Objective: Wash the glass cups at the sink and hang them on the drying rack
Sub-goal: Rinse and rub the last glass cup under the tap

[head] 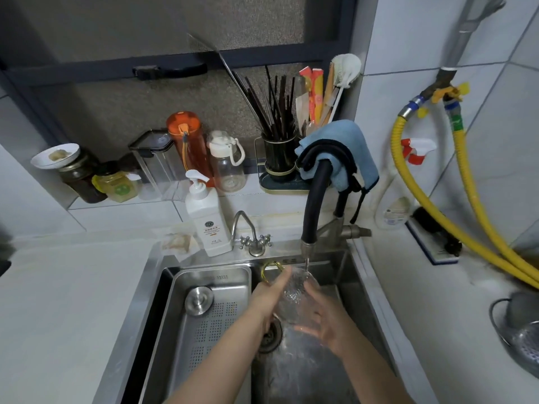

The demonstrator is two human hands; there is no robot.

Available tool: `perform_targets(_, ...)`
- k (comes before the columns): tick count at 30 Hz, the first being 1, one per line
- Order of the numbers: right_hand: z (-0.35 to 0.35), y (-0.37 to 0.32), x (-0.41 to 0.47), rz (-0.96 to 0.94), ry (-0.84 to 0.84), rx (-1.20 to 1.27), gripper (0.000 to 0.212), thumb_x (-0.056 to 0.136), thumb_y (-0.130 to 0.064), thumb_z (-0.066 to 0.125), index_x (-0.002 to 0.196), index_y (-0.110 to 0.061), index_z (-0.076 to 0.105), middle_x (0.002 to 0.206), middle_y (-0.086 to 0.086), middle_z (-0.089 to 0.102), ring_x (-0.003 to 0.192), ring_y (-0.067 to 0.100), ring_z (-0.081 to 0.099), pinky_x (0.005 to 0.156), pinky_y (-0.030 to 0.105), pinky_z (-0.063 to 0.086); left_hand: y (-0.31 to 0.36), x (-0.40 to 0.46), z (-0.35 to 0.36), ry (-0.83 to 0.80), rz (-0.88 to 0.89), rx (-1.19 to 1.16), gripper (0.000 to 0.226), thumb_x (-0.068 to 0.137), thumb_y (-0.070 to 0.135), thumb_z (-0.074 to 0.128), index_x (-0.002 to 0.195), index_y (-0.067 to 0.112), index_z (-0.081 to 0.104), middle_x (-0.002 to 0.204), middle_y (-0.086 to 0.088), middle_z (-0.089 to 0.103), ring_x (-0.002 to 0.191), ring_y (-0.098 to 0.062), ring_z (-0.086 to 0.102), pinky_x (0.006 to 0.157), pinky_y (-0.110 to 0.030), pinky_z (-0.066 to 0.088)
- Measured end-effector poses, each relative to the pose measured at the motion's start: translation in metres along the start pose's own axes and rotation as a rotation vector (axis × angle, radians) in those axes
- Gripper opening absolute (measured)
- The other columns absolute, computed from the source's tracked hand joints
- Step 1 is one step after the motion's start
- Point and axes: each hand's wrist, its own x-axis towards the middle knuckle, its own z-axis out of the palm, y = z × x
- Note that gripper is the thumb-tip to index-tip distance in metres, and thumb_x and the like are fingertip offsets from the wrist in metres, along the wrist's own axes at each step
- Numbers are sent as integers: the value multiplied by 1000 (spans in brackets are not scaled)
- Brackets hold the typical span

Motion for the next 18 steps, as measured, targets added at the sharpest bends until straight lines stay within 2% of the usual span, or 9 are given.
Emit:
perform_targets(2,-2,-7,-6,-107,-2,-146,34,81,-39,72,114,-33,63,125,-7,57,111,12,57,75,31,57,2,-4,-4,-4,72,-33,67,73,57,73,119,12,57,112,-7,65,108,-23,62,93,-39,52)
perform_targets(3,-1,-11,-8,-164,-2,-203,24,84,-33,69,108,-31,65,114,-8,62,99,5,61,70,25,53,1,-3,-6,-13,124,-61,53,76,47,76,114,15,57,106,-3,66,98,-15,64,85,-34,53)
perform_targets(4,0,-17,-12,-212,0,-245,13,84,-28,70,96,-31,66,101,-8,66,86,1,64,66,21,49,-1,-2,-9,-29,154,-81,48,78,38,77,116,17,55,103,-1,67,91,-11,63,82,-33,52)
perform_targets(6,0,-26,-14,-314,-14,-325,14,82,-19,73,80,-30,64,84,-8,68,74,1,66,63,17,48,-2,-1,-16,-78,180,-116,56,79,27,77,125,18,47,105,-1,66,89,-11,64,87,-36,52)
perform_targets(9,-6,-32,-17,-418,-36,-393,35,79,-8,74,102,-31,62,98,-16,72,91,0,68,69,13,52,-3,2,-21,-175,186,-131,62,72,22,80,123,12,47,111,-8,63,88,-15,68,80,-35,56)
perform_targets(11,-15,-30,-20,-462,-62,-424,47,79,-3,73,110,-34,56,104,-28,68,99,-4,65,75,13,52,-5,-1,-21,-222,184,-134,53,69,28,79,110,10,51,101,-6,63,80,-13,67,74,-32,58)
perform_targets(14,-21,-19,-18,-510,-77,-568,63,74,-1,78,126,-27,53,117,-17,65,113,4,60,86,13,49,-18,1,-22,-235,142,-204,63,70,48,78,113,8,54,102,-11,67,91,-27,64,90,-46,56)
perform_targets(16,-18,-9,-10,-498,-80,-663,77,70,-12,85,135,-26,47,126,-14,60,119,5,56,96,19,47,-26,2,-26,-188,160,-240,56,73,46,72,113,11,56,104,-10,66,96,-30,63,97,-50,51)
perform_targets(18,-9,-11,-5,-451,-73,-693,89,65,-29,85,140,-36,38,137,-15,52,127,4,50,105,33,44,-27,7,-30,-143,174,-282,44,75,40,70,109,15,57,106,-10,66,103,-31,63,100,-50,47)
